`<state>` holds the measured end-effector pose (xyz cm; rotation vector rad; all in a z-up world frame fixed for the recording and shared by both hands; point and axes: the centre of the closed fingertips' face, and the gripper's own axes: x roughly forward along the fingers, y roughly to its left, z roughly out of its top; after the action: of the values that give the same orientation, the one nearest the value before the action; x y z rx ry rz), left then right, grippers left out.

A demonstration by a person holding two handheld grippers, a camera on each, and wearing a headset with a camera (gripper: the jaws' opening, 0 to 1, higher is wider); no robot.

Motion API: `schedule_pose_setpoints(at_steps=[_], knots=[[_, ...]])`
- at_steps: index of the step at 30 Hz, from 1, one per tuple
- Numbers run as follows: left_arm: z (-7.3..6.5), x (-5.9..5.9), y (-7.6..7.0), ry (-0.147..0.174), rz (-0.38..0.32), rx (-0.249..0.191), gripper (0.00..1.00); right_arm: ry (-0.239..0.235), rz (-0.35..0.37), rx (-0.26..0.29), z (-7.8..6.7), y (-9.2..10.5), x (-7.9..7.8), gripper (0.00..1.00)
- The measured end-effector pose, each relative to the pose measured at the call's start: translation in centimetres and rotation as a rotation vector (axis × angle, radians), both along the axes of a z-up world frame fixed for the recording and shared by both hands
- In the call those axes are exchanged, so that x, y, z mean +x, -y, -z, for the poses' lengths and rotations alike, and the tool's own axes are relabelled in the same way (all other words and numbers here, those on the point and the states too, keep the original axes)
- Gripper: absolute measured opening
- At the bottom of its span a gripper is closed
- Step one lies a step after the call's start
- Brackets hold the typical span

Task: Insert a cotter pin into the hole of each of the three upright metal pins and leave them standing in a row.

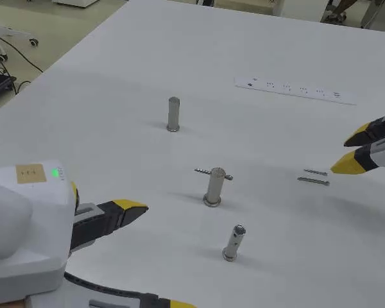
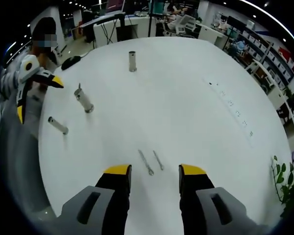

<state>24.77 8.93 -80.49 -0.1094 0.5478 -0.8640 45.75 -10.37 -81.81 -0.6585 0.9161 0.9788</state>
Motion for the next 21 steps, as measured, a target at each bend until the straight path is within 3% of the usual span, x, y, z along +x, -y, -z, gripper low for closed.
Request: schedule_pose_setpoints(at_steps=[6,9,13,17,21], knots=[[0.1,-0.1,-0.1,-0.009,-0.025,-0.012,0.99,-0.027,-0.001,-0.038,2.1,0.2,1.1,0.30],[0.1,-0.2,-0.2,-0.011,-0.031,-0.013,0.97,-0.010,-0.006,-0.069,2.7,0.3,1.8,0.28],[0.2,-0.2,-0.2,-0.014,-0.039,-0.016,0.97,-0.034,-0.018,-0.091,3.6,0.2,1.7,0.24],[0.2,-0.2,-0.2,-0.017,-0.049,-0.022,0.97,-0.045,-0.058,-0.140,4.5,0.2,1.3,0.24],[0.2,-0.2,0.1,-0.020,-0.054,-0.035,0.96,-0.018,-0.123,-0.201,5.0,0.1,1.4,0.23]])
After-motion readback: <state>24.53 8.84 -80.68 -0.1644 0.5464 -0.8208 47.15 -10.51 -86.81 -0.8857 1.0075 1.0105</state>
